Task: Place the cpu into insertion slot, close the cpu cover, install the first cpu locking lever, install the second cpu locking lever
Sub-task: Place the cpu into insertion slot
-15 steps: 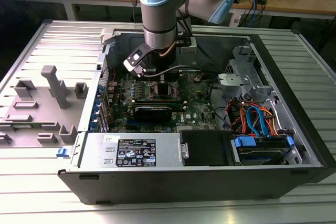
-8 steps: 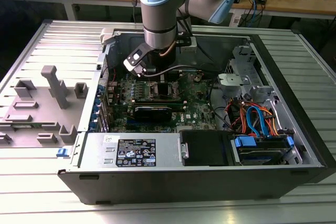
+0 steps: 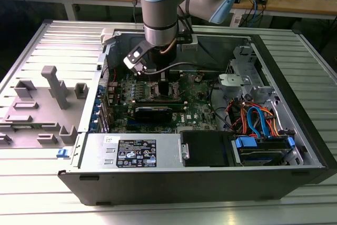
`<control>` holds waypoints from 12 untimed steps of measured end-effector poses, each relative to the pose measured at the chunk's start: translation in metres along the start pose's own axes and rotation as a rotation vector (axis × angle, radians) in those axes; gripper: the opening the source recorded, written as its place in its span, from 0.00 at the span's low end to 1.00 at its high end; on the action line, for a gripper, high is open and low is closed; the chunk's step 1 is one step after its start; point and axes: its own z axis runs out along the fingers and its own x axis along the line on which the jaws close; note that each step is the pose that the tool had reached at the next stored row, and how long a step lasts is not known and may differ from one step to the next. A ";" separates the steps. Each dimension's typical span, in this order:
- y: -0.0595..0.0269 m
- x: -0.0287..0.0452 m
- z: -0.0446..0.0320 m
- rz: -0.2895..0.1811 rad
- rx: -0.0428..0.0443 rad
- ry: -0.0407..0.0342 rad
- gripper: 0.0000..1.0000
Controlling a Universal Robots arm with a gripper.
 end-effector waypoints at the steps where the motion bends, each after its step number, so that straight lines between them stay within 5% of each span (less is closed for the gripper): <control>1: 0.0001 0.0000 -0.0012 0.000 -0.0001 0.0001 0.62; 6: 0.0009 0.0000 -0.0094 0.000 0.0008 0.0000 0.62; 8: 0.0020 0.0000 -0.0141 0.000 0.0039 -0.0001 0.53; 12: 0.0093 0.0000 -0.0168 0.001 0.0356 0.0100 0.29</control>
